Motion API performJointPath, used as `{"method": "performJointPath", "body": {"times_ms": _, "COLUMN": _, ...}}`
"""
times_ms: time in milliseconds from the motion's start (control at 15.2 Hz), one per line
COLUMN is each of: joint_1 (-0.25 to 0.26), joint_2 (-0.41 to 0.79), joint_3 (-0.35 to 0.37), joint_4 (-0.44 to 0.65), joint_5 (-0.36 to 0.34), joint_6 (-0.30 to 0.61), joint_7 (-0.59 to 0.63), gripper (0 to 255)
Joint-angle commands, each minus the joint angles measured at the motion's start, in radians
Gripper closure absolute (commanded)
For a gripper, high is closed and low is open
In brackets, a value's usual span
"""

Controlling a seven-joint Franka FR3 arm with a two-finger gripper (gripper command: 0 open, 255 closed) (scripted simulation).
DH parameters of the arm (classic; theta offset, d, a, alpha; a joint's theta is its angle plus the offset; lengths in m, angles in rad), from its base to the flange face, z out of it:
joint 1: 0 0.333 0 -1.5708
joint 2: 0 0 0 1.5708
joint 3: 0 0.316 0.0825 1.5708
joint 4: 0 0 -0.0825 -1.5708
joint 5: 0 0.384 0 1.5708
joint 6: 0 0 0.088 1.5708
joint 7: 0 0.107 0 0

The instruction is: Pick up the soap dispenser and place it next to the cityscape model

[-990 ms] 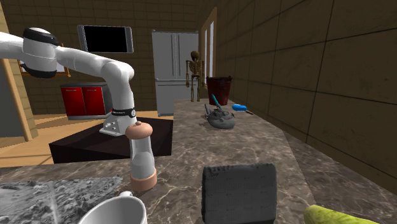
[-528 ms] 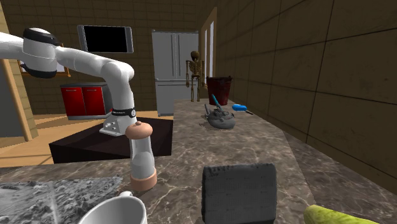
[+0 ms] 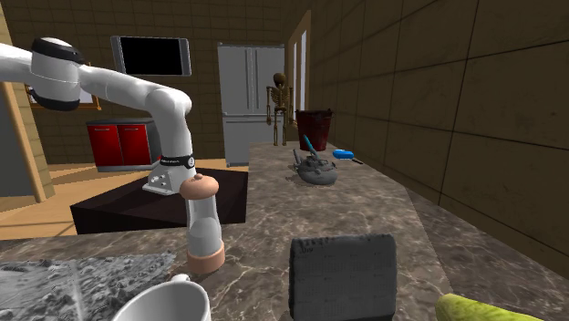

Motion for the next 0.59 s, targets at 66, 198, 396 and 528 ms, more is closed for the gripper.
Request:
{"method": "performJointPath", "body": {"times_ms": 66, "joint_1": 0.106, "joint_2": 0.029, "joint_3": -0.015, "joint_4": 0.193, "joint_5": 0.001, "joint_6": -0.084, "joint_7": -0.066, "gripper": 0}}
{"method": "performJointPath", "body": {"times_ms": 198, "joint_1": 0.106, "joint_2": 0.029, "joint_3": -0.015, "joint_4": 0.194, "joint_5": 0.001, "joint_6": -0.084, "joint_7": -0.066, "gripper": 0}}
{"method": "performJointPath", "body": {"times_ms": 396, "joint_1": 0.106, "joint_2": 0.029, "joint_3": -0.015, "joint_4": 0.194, "joint_5": 0.001, "joint_6": -0.084, "joint_7": -0.066, "gripper": 0}}
{"method": "performJointPath", "body": {"times_ms": 528, "joint_1": 0.106, "joint_2": 0.029, "joint_3": -0.015, "joint_4": 0.194, "joint_5": 0.001, "joint_6": -0.084, "joint_7": -0.066, "gripper": 0}}
